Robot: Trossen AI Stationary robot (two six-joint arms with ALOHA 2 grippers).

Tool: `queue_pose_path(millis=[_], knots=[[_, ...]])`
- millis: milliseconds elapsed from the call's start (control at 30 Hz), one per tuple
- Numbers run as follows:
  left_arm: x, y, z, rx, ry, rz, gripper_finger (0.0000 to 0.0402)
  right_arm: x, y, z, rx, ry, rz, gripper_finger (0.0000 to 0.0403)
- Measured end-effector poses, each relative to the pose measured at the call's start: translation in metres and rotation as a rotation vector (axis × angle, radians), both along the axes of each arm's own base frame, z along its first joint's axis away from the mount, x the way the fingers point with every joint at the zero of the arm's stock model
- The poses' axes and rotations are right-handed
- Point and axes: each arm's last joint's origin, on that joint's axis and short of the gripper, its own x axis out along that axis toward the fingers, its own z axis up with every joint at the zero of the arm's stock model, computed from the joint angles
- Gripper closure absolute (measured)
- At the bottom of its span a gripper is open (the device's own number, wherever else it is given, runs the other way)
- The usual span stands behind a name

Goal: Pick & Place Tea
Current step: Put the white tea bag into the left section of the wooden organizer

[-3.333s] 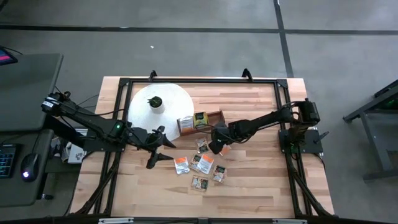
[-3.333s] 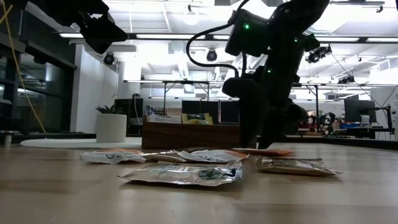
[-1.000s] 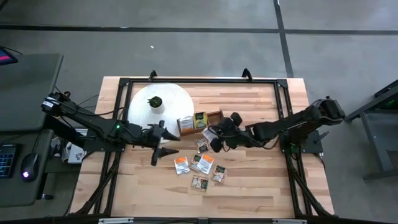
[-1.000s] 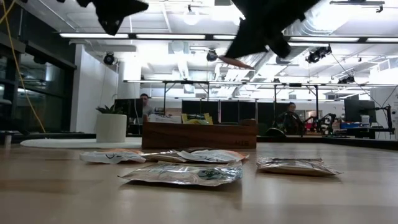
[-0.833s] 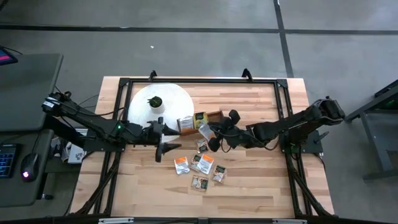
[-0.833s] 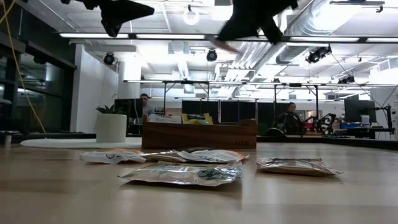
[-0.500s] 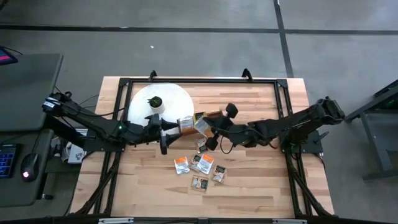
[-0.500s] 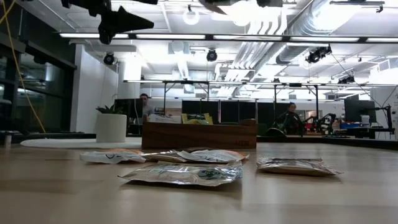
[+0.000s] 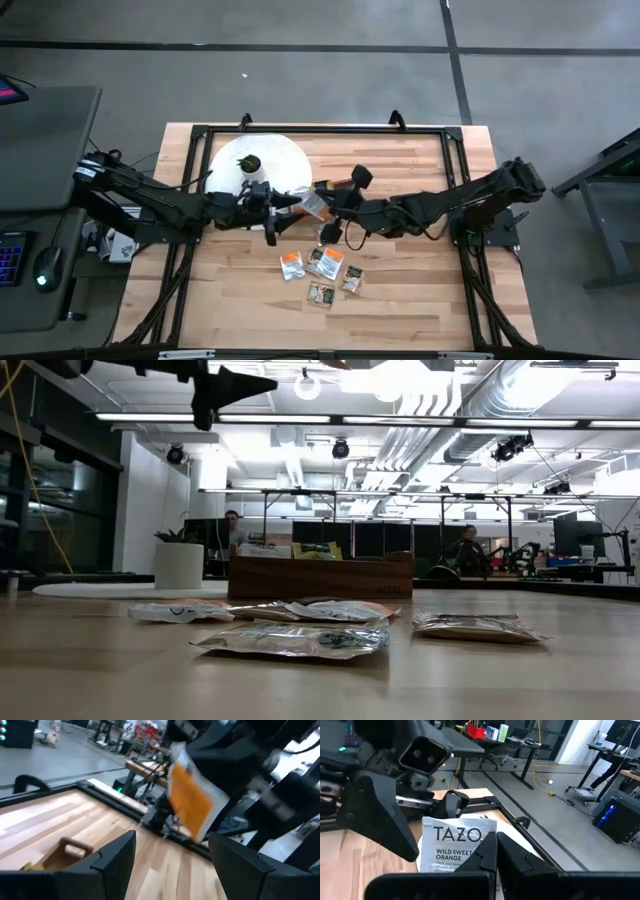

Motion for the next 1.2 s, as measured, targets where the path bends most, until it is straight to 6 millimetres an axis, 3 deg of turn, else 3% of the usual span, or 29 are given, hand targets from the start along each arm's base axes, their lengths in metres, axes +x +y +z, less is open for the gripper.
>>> queue_pose_path(millis=[567,1200], knots=[[0.0,0.0,0.005,-0.013,-0.054,0.01,0.0154,0.011,-0.006,-0.012,0.029,0.022,0.014,0.0403],[0.0,0.001,0.005,-0.005,-0.052,0.03,0.0167,0.012,-0.006,-0.012,0.046,0.009,0.037,0.0403]])
